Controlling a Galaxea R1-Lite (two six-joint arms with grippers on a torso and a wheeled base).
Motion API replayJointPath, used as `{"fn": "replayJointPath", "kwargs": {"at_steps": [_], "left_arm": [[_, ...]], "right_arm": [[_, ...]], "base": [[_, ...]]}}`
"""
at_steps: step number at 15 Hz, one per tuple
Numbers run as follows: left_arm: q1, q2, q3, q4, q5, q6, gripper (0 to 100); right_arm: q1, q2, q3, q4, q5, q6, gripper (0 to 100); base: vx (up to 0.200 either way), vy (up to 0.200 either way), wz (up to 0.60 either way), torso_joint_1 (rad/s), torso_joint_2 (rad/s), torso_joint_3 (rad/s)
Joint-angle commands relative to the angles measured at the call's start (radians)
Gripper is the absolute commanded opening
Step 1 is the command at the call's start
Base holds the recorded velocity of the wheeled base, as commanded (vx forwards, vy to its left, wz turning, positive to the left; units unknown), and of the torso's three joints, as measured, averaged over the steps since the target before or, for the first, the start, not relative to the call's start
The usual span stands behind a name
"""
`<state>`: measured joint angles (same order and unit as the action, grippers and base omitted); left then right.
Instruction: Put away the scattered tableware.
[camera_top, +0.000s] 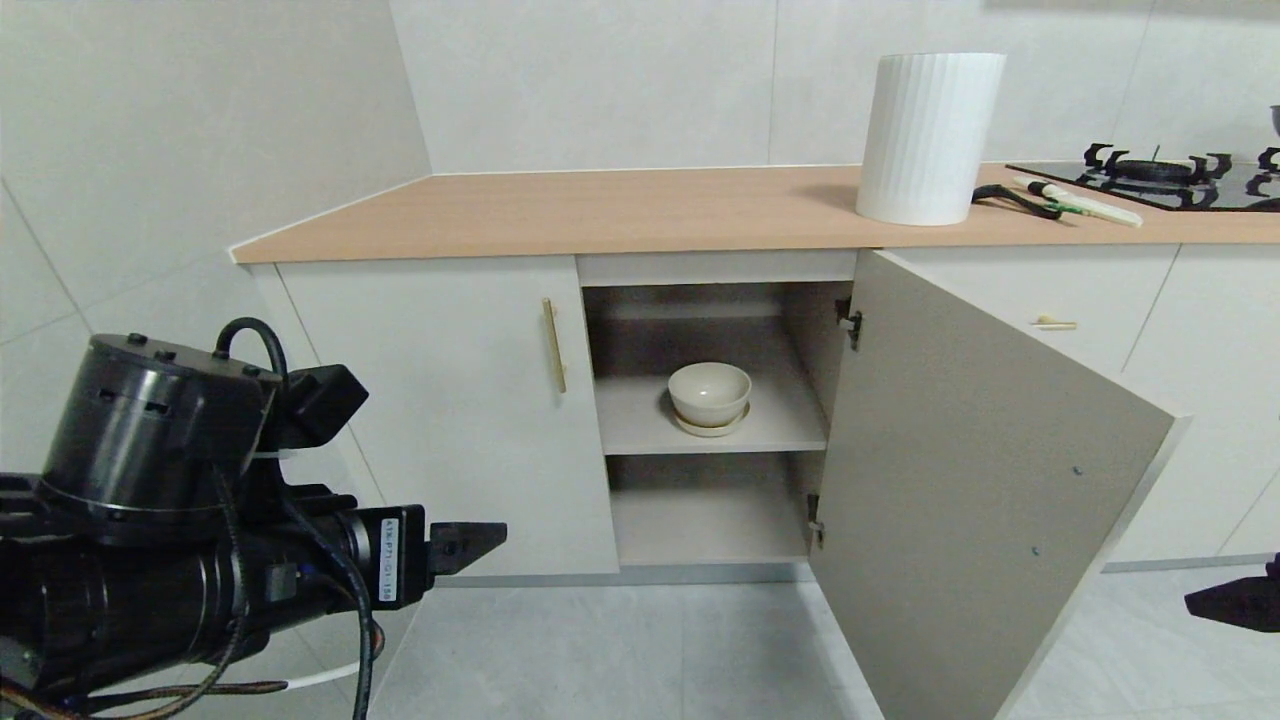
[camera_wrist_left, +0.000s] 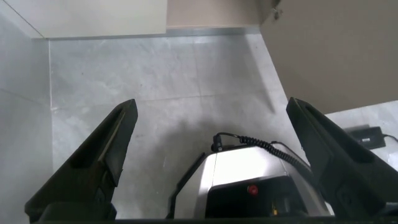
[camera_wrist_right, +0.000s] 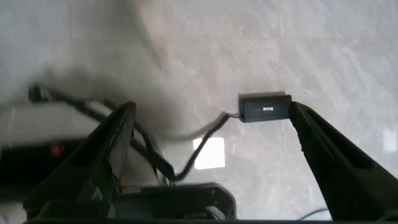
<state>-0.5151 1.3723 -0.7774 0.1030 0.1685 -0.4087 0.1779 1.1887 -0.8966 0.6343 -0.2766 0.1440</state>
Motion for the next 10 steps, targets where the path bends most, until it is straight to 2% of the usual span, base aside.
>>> {"fn": "replayJointPath", "kwargs": {"at_steps": [1, 2, 3, 5, 7, 10], "left_arm": [[0.000, 0.004, -0.002, 0.000, 0.000, -0.001, 100], [0.000, 0.004, -0.002, 0.000, 0.000, -0.001, 100], [0.000, 0.004, -0.002, 0.000, 0.000, -0.002, 100], [0.000, 0.004, -0.002, 0.000, 0.000, -0.002, 100], [0.001, 0.004, -0.002, 0.000, 0.000, -0.002, 100], [0.001, 0.004, -0.003, 0.000, 0.000, -0.002, 100]], "right_arm": [[-0.098, 0.046, -0.027, -0.044, 0.007, 0.003, 100], [-0.110, 0.054, -0.027, -0.067, 0.007, 0.006, 100], [-0.163, 0.092, -0.025, -0.176, 0.005, 0.019, 100], [-0.204, 0.132, -0.028, -0.235, 0.007, 0.039, 100], [-0.205, 0.155, -0.035, -0.298, 0.023, 0.081, 100], [-0.209, 0.190, -0.053, -0.300, 0.045, 0.106, 100]], "base": [[0.000, 0.000, 0.00, 0.000, 0.00, 0.000], [0.000, 0.000, 0.00, 0.000, 0.00, 0.000], [0.000, 0.000, 0.00, 0.000, 0.00, 0.000], [0.000, 0.000, 0.00, 0.000, 0.00, 0.000], [0.000, 0.000, 0.00, 0.000, 0.00, 0.000], [0.000, 0.000, 0.00, 0.000, 0.00, 0.000]]}}
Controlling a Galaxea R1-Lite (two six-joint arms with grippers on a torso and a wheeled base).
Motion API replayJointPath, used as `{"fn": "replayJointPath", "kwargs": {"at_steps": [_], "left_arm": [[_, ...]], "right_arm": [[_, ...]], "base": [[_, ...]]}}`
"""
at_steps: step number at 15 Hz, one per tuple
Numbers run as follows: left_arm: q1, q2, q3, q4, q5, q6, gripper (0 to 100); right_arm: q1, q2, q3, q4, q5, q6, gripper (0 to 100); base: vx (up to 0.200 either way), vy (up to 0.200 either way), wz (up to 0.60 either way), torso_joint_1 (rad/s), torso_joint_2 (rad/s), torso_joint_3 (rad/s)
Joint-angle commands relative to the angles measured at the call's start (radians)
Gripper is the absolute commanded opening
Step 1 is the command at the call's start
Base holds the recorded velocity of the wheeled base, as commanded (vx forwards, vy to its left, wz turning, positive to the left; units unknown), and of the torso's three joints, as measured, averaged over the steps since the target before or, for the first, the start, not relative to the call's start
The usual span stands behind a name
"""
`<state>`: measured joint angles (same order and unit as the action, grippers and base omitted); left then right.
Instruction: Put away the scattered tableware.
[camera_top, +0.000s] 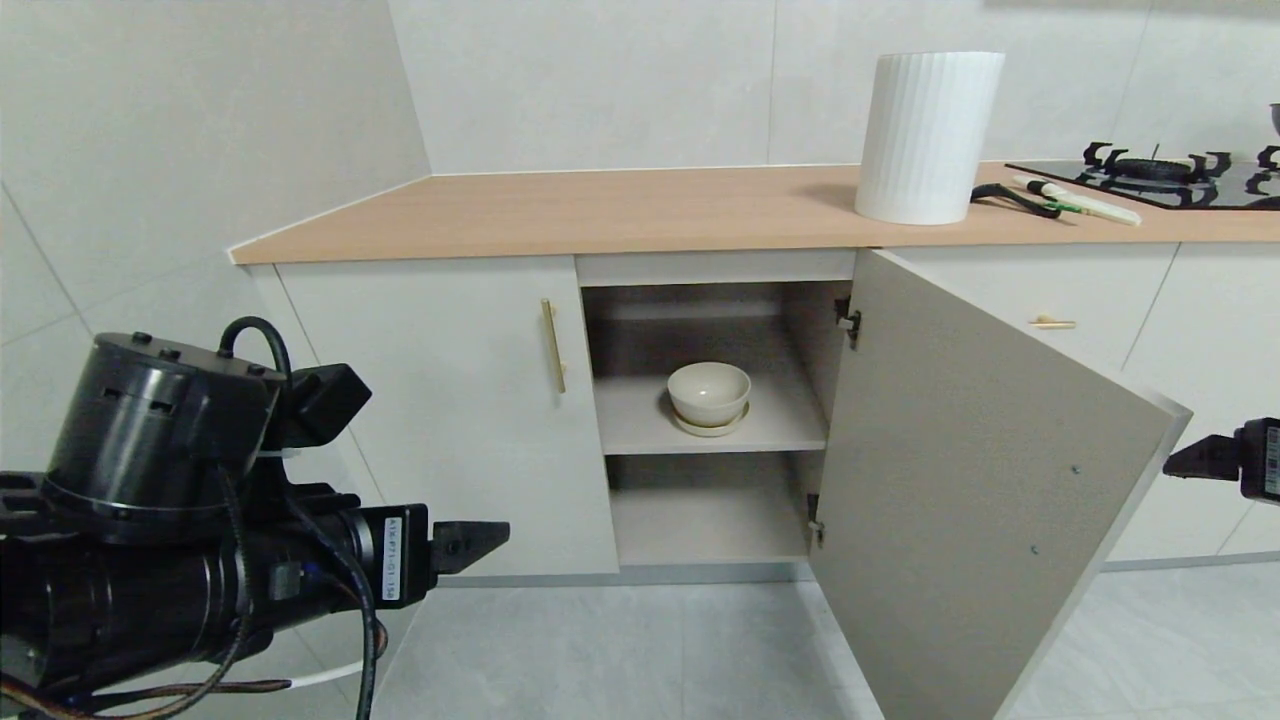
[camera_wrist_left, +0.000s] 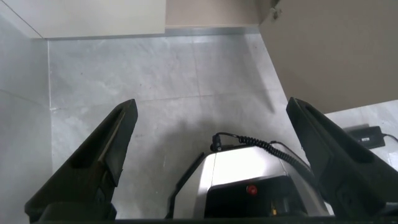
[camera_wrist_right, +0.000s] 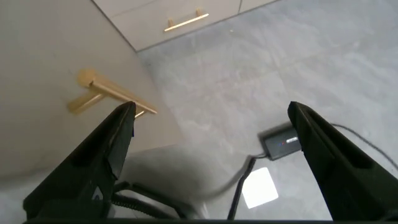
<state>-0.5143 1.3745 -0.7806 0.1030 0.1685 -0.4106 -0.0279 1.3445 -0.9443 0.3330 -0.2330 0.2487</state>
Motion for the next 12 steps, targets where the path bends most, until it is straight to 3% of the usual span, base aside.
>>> {"fn": "replayJointPath", "kwargs": {"at_steps": [1, 6, 12], "left_arm": [[0.000, 0.002, 0.000, 0.000, 0.000, 0.000, 100], [0.000, 0.002, 0.000, 0.000, 0.000, 0.000, 100], [0.000, 0.002, -0.002, 0.000, 0.000, -0.002, 100]], "right_arm": [[-0.006, 0.065, -0.007, 0.001, 0.001, 0.018, 100], [-0.001, 0.133, -0.007, -0.014, 0.006, 0.049, 100], [0.135, 0.128, 0.016, -0.014, 0.034, 0.110, 100]], "base": [[0.000, 0.000, 0.00, 0.000, 0.00, 0.000], [0.000, 0.000, 0.00, 0.000, 0.00, 0.000], [0.000, 0.000, 0.00, 0.000, 0.00, 0.000]]}}
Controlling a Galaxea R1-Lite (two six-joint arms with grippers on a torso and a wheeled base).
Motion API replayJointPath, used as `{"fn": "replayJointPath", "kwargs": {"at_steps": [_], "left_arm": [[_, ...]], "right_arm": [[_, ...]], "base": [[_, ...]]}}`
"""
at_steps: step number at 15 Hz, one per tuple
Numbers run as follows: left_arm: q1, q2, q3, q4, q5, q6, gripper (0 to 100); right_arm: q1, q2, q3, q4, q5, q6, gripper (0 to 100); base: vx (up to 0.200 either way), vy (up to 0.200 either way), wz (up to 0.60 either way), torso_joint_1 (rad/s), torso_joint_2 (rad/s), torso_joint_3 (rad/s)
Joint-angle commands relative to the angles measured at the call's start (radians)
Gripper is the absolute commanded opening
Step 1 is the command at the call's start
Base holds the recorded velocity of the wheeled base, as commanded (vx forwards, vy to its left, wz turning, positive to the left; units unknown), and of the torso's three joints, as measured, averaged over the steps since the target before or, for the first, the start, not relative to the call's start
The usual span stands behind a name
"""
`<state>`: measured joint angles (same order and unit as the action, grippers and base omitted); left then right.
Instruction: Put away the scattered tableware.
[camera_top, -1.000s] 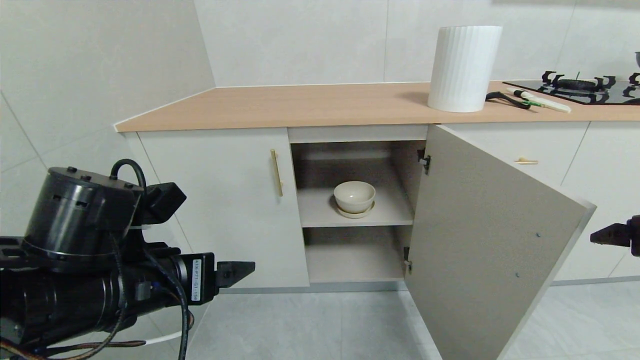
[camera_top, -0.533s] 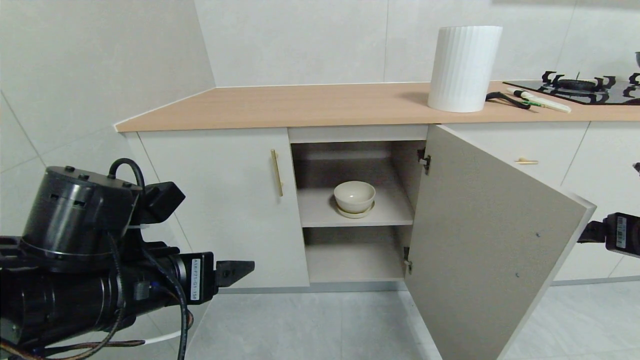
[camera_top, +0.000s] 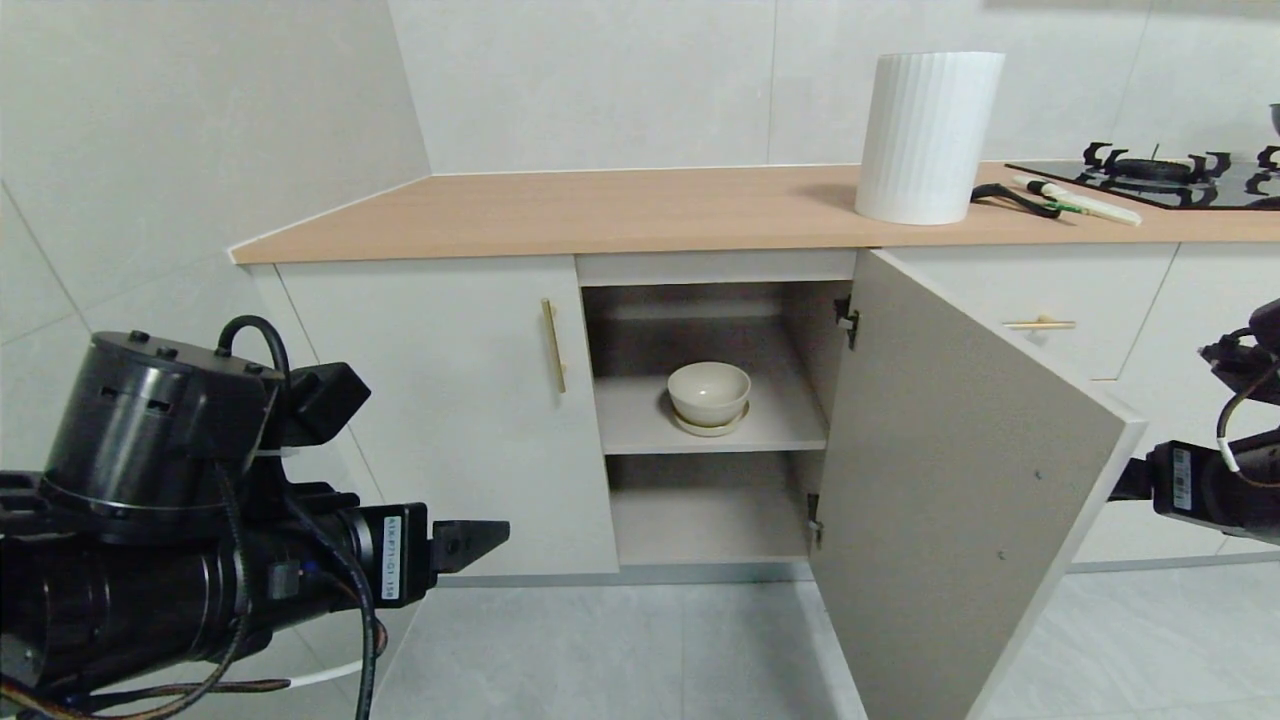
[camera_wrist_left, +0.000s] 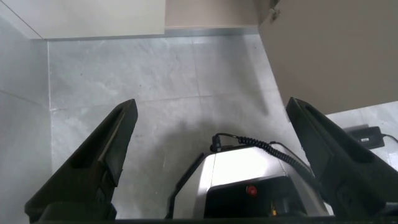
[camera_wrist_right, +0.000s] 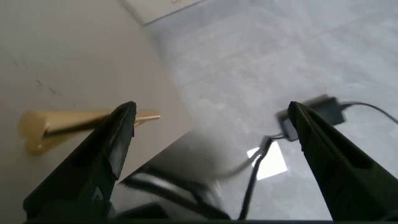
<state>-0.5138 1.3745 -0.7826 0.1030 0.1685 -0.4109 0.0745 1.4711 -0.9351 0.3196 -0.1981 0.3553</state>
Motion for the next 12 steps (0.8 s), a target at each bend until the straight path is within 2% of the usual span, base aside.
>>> {"fn": "replayJointPath", "kwargs": {"at_steps": [1, 8, 12], "left_arm": [[0.000, 0.002, 0.000, 0.000, 0.000, -0.002, 100], [0.000, 0.002, 0.000, 0.000, 0.000, 0.000, 100], [0.000, 0.002, 0.000, -0.002, 0.002, -0.002, 100]], "right_arm": [[0.062, 0.002, 0.010, -0.001, -0.001, 0.022, 100], [0.246, 0.006, 0.019, -0.002, -0.001, 0.146, 100], [0.312, 0.017, 0.022, -0.045, -0.001, 0.186, 100]], "base": [[0.000, 0.000, 0.00, 0.000, 0.00, 0.000], [0.000, 0.000, 0.00, 0.000, 0.00, 0.000], [0.000, 0.000, 0.00, 0.000, 0.00, 0.000]]}}
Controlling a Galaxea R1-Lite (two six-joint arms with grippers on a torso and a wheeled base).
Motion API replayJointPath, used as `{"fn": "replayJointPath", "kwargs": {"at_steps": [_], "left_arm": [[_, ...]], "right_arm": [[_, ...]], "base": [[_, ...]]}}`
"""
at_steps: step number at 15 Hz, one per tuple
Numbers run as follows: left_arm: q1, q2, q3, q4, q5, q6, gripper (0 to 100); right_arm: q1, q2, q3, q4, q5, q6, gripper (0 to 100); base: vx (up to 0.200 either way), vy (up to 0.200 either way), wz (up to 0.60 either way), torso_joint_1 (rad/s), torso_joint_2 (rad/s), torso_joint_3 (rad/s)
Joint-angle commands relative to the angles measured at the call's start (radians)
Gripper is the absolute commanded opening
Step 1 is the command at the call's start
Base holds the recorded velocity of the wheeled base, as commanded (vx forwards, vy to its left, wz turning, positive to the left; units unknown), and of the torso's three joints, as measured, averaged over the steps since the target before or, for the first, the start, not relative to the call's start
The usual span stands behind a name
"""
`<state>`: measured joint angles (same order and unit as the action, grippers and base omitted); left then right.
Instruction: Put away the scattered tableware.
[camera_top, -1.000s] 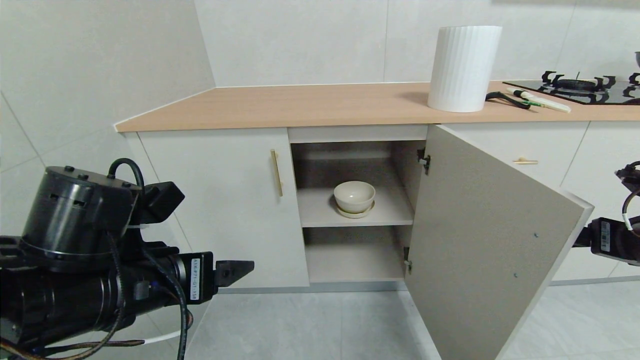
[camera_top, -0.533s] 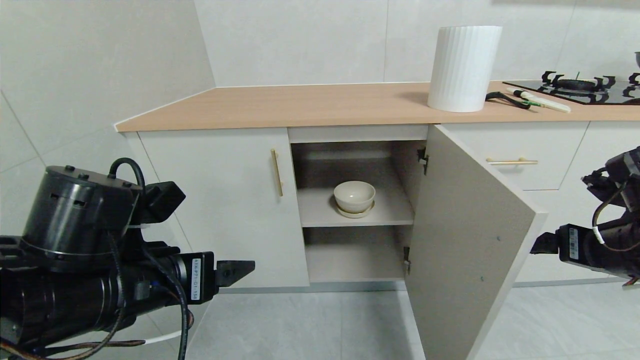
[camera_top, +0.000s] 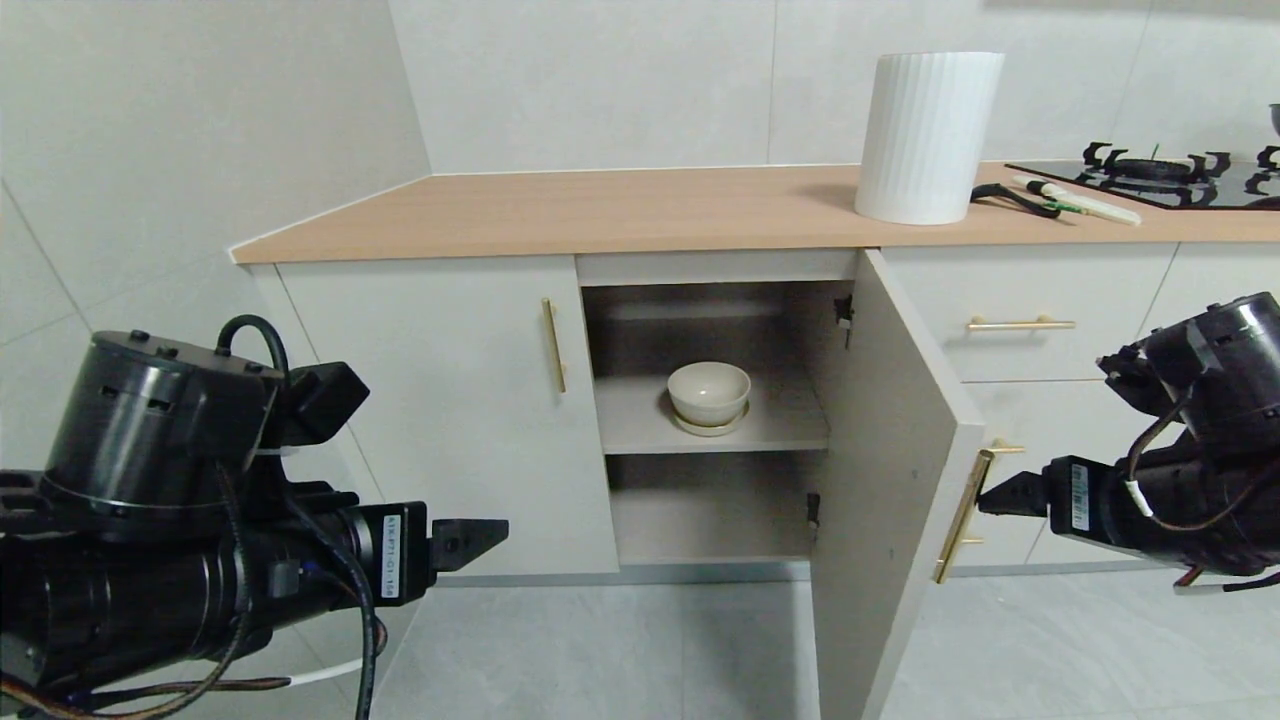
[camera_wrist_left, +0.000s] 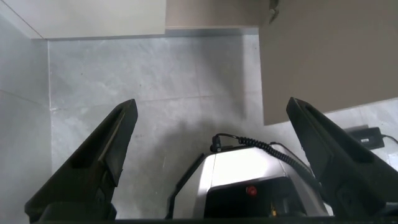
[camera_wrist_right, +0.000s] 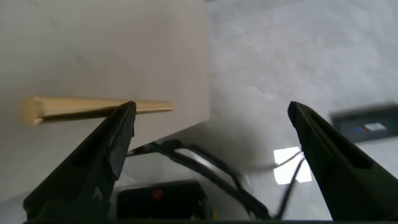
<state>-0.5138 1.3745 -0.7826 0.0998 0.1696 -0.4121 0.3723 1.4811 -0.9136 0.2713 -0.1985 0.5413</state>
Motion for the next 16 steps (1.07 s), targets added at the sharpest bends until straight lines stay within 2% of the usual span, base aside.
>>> {"fn": "replayJointPath", "kwargs": {"at_steps": [1, 9, 12, 13, 16], "left_arm": [[0.000, 0.002, 0.000, -0.003, 0.001, -0.002, 100], [0.000, -0.009, 0.002, -0.029, 0.016, -0.002, 100], [0.000, -0.009, 0.003, -0.031, 0.034, -0.002, 100], [0.000, -0.009, 0.005, -0.031, 0.054, -0.002, 100], [0.000, -0.015, 0.003, -0.037, 0.059, -0.002, 100]], "right_arm": [[0.033, 0.027, -0.001, -0.021, -0.001, 0.000, 100], [0.128, 0.188, -0.010, -0.230, -0.010, -0.012, 100], [0.171, 0.252, -0.073, -0.256, -0.009, -0.020, 100], [0.171, 0.274, -0.108, -0.257, 0.001, -0.057, 100], [0.171, 0.357, -0.222, -0.256, 0.018, -0.095, 100]], "base": [[0.000, 0.000, 0.00, 0.000, 0.00, 0.000], [0.000, 0.000, 0.00, 0.000, 0.00, 0.000], [0.000, 0.000, 0.00, 0.000, 0.00, 0.000], [0.000, 0.000, 0.00, 0.000, 0.00, 0.000], [0.000, 0.000, 0.00, 0.000, 0.00, 0.000]]}}
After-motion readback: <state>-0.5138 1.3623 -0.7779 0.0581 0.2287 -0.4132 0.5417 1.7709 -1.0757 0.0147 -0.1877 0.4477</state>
